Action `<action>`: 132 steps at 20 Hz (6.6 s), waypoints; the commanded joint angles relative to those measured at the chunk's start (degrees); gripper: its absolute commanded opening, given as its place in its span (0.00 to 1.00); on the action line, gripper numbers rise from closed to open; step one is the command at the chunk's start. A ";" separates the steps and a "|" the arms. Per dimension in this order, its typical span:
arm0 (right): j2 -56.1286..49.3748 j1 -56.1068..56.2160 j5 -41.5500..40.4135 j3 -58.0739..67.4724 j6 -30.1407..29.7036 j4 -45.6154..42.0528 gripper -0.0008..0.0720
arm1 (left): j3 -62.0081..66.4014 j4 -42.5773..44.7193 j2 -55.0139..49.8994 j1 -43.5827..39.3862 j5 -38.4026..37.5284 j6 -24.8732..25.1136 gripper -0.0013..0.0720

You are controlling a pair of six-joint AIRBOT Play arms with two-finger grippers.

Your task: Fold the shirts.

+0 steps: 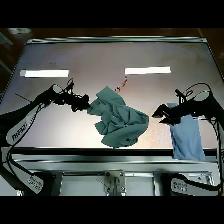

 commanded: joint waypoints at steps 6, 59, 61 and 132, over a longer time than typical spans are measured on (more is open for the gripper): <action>-3.26 9.18 -10.73 -4.33 0.00 3.69 0.94 | 4.04 -0.98 0.04 -0.11 -2.95 4.09 0.07; -4.02 14.16 -21.77 11.43 -4.68 7.28 0.87 | -20.17 9.70 43.60 12.61 -1.97 13.94 0.07; -1.42 9.94 -8.15 12.74 -4.72 4.90 0.87 | -20.20 9.75 43.28 12.61 -1.92 13.97 0.07; 7.39 14.12 -20.74 28.28 14.73 -9.77 0.09 | 3.17 41.64 43.87 21.90 -15.72 9.09 0.07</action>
